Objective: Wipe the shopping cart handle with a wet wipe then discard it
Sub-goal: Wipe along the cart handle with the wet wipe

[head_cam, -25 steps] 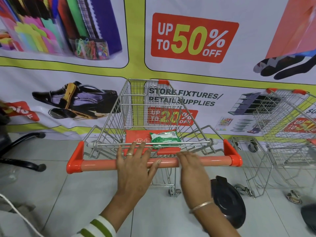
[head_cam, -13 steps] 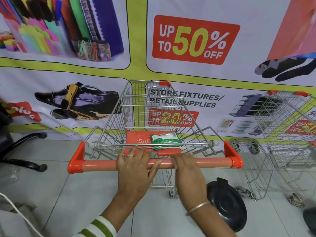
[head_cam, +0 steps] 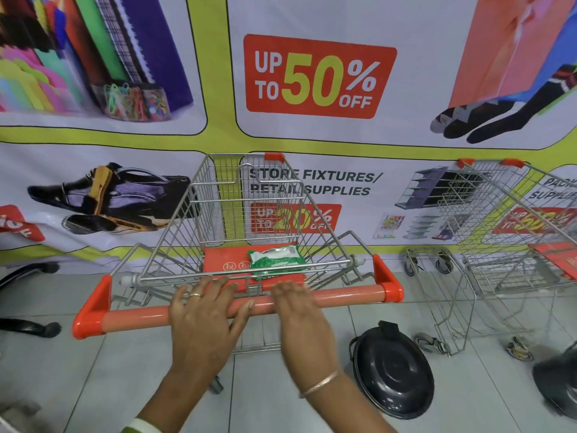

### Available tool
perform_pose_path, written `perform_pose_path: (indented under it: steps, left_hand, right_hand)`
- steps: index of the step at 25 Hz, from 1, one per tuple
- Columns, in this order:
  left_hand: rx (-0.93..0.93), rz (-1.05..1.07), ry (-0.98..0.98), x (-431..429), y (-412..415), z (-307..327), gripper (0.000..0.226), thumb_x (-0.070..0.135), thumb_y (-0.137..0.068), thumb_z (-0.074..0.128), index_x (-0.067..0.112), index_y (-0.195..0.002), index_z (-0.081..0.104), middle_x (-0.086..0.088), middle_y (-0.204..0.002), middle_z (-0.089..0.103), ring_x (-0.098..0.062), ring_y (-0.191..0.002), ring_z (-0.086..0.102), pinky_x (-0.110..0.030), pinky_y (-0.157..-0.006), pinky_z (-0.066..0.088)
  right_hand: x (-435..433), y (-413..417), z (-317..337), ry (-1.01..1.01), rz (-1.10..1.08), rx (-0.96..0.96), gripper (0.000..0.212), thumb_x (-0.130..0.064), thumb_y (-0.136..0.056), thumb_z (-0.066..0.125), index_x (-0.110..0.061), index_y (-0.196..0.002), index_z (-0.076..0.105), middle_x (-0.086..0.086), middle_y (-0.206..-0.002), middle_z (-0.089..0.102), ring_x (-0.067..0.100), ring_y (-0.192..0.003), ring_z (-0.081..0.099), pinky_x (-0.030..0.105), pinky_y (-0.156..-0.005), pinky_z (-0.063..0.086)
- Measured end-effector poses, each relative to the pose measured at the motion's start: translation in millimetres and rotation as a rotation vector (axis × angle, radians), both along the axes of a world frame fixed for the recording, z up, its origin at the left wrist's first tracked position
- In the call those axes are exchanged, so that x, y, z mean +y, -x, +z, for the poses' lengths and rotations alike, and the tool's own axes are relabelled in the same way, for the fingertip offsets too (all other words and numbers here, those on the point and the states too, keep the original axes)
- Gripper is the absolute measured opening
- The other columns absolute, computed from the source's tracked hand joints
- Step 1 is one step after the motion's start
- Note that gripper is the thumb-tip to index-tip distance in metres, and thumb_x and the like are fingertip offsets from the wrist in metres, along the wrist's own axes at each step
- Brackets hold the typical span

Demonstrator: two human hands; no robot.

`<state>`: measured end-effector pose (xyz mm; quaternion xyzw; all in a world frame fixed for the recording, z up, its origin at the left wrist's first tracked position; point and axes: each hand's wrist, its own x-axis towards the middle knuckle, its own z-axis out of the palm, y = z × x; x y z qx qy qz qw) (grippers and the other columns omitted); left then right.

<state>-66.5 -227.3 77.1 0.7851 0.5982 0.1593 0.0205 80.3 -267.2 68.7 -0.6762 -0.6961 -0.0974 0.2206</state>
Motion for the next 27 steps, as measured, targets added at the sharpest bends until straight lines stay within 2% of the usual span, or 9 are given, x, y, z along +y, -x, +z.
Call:
perform_pose_path:
  steps: [3,6,8,11,15,18,21,24,27]
  left_hand:
    - [0.008,0.013,0.006,-1,-1,2,0.072,0.058,-0.093,0.014,0.015,-0.094,0.071,-0.006,-0.101,0.072,-0.028,-0.102,0.063,-0.047,-0.092,0.036]
    - [0.021,0.016,0.000,-3,-4,3,0.072,0.059,-0.092,0.014,0.015,-0.094,0.072,-0.005,-0.101,0.072,-0.028,-0.101,0.064,-0.047,-0.092,0.035]
    - [0.028,0.020,0.013,-4,-6,5,0.072,0.059,-0.092,0.014,0.015,-0.094,0.072,-0.004,-0.100,0.072,-0.028,-0.100,0.064,-0.046,-0.092,0.035]
    - [0.026,0.013,0.011,-6,-6,5,0.072,0.059,-0.092,0.015,0.015,-0.095,0.072,-0.004,-0.100,0.072,-0.027,-0.100,0.064,-0.045,-0.094,0.034]
    - [0.005,-0.008,-0.016,-2,-2,4,0.072,0.059,-0.092,0.016,0.014,-0.095,0.072,-0.005,-0.099,0.072,-0.028,-0.100,0.064,-0.046,-0.094,0.033]
    - [0.023,-0.039,-0.022,1,0,3,0.071,0.058,-0.092,0.017,0.013,-0.094,0.073,-0.007,-0.101,0.072,-0.030,-0.101,0.064,-0.047,-0.094,0.033]
    - [0.010,-0.054,-0.028,0,0,0,0.070,0.058,-0.092,0.020,0.013,-0.093,0.073,-0.007,-0.103,0.072,-0.030,-0.101,0.064,-0.049,-0.094,0.033]
    - [-0.010,-0.077,-0.057,2,1,1,0.070,0.057,-0.093,0.020,0.013,-0.093,0.073,-0.007,-0.102,0.072,-0.030,-0.100,0.065,-0.049,-0.094,0.033]
    - [0.016,-0.083,-0.025,5,0,3,0.070,0.058,-0.092,0.018,0.015,-0.094,0.073,-0.006,-0.104,0.072,-0.030,-0.101,0.065,-0.049,-0.094,0.034]
  right_hand:
    - [-2,-19,2,-0.034,0.106,0.010,0.054,-0.005,-0.067,0.032,-0.010,-0.105,0.069,0.003,-0.102,0.072,0.019,-0.097,0.067,0.035,-0.091,0.049]
    - [-17,-87,3,-0.061,-0.148,0.022,0.048,0.010,-0.065,0.047,-0.005,-0.105,0.069,0.010,-0.103,0.072,0.024,-0.097,0.067,0.042,-0.088,0.048]
    - [-17,-102,6,-0.015,-0.231,0.033,0.050,0.005,-0.069,0.037,-0.004,-0.106,0.068,0.012,-0.105,0.071,0.028,-0.099,0.066,0.045,-0.093,0.039]
    - [-9,-53,3,0.015,-0.100,0.030,0.057,-0.002,-0.066,0.027,-0.006,-0.105,0.068,0.009,-0.104,0.071,0.025,-0.100,0.066,0.036,-0.104,0.037]
    - [-7,-33,7,0.042,0.094,0.005,0.053,-0.008,-0.067,0.031,-0.013,-0.102,0.070,0.002,-0.097,0.072,0.018,-0.092,0.067,0.031,-0.096,0.045]
    - [-5,-83,19,0.068,-0.096,0.054,0.036,-0.004,-0.065,0.044,-0.017,-0.087,0.070,-0.001,-0.078,0.071,0.018,-0.075,0.065,0.028,-0.084,0.046]
    - [0,-62,27,0.146,-0.155,0.030,0.028,-0.001,-0.058,0.056,-0.019,-0.074,0.069,-0.001,-0.067,0.068,0.019,-0.066,0.065,0.028,-0.069,0.053]
    - [6,-1,17,0.164,0.085,-0.027,0.043,-0.015,-0.067,0.035,-0.018,-0.090,0.072,-0.002,-0.081,0.072,0.015,-0.079,0.067,0.027,-0.088,0.051]
    - [2,-30,12,0.154,0.109,-0.018,0.049,-0.011,-0.068,0.034,-0.014,-0.100,0.070,0.000,-0.093,0.072,0.017,-0.088,0.067,0.029,-0.100,0.041]
